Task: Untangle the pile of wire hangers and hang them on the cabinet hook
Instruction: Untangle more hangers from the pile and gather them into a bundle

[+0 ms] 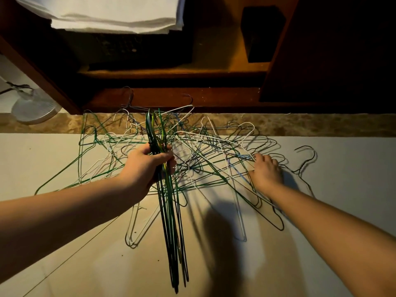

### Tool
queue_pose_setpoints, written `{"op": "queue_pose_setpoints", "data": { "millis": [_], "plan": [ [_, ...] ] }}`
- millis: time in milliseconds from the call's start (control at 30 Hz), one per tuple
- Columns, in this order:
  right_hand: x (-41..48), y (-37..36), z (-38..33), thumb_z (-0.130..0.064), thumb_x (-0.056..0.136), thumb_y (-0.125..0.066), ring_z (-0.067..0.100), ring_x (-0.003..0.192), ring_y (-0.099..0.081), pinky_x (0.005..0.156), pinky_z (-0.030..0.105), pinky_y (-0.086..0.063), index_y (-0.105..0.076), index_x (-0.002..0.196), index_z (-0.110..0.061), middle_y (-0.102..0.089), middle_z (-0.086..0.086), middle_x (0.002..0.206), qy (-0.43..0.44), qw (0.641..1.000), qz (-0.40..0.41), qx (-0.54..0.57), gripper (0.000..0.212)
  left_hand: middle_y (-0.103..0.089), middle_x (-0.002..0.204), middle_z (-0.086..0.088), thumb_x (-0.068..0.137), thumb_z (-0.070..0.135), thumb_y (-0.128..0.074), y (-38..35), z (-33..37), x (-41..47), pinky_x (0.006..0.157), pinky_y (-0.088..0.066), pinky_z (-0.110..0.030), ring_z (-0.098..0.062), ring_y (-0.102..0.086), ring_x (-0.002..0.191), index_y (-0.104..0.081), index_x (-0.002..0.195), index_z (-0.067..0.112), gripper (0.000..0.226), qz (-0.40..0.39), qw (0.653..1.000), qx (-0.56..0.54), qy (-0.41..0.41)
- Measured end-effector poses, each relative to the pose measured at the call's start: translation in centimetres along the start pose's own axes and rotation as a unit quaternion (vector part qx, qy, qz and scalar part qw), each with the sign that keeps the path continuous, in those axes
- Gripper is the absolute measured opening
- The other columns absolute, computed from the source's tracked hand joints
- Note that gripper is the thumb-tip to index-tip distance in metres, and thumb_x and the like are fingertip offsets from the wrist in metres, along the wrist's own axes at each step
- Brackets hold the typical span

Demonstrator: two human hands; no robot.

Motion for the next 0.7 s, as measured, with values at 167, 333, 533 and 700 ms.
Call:
{"op": "queue_pose_setpoints", "data": {
  "millis": [167, 333, 533, 700],
  "plan": [
    [1.2, 0.6, 0.5, -0.003, 0.092, -0.035, 0.036, 0.111, -0.053, 0.085, 0.04, -0.046, -0.042, 0.13, -0.012, -0.042, 0.014, 0.131, -0.015, 0.998, -0.026, -0.048, 0.04, -0.058, 0.081, -0.01, 0.087, -0.005, -0.052, 0.6, -0.3, 0.2, 0.057, -0.055, -0.024, -0.021, -0.059, 0.071, -0.057, 0.092, 0.005, 0.012, 0.003, 1.0, 0.002, 0.002],
    [2.1, 0.6, 0.8, -0.004, 0.093, -0.034, 0.034, 0.108, -0.054, 0.087, 0.036, -0.047, -0.053, 0.121, -0.01, -0.048, 0.015, 0.125, -0.009, 0.999, -0.015, -0.05, 0.034, -0.059, 0.079, -0.01, 0.087, -0.005, -0.053, 1.6, 0.1, 0.3, 0.058, -0.056, -0.026, -0.02, -0.06, 0.069, -0.057, 0.093, 0.004, 0.011, 0.008, 1.0, -0.011, -0.004],
    [1.4, -0.5, 1.0, -0.014, 0.092, -0.046, 0.035, 0.101, -0.057, 0.082, 0.036, -0.047, -0.048, 0.121, -0.011, -0.056, 0.016, 0.114, -0.01, 0.998, -0.055, -0.008, 0.03, -0.062, 0.065, -0.006, 0.087, -0.004, -0.054, 2.1, 0.3, 0.2, 0.062, -0.053, -0.03, -0.019, -0.06, 0.061, -0.057, 0.089, 0.007, 0.012, 0.013, 1.0, -0.005, -0.014],
    [0.9, 0.1, 1.1, -0.009, 0.094, -0.042, 0.035, 0.096, -0.058, 0.073, 0.031, -0.041, -0.056, 0.107, -0.006, -0.062, 0.019, 0.106, -0.039, 0.996, 0.015, 0.08, 0.019, -0.059, 0.07, -0.01, 0.087, -0.005, -0.053, 2.4, 0.4, -0.2, 0.063, -0.052, -0.031, -0.022, -0.058, 0.063, -0.056, 0.089, 0.006, 0.011, 0.008, 1.0, -0.015, -0.02]
  ]
}}
Point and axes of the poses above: each hand's wrist, its own x-axis towards the middle knuckle, its own y-axis out of the back of the hand, z = x × y, the point moved 1 cm from there along x, towards the middle knuckle
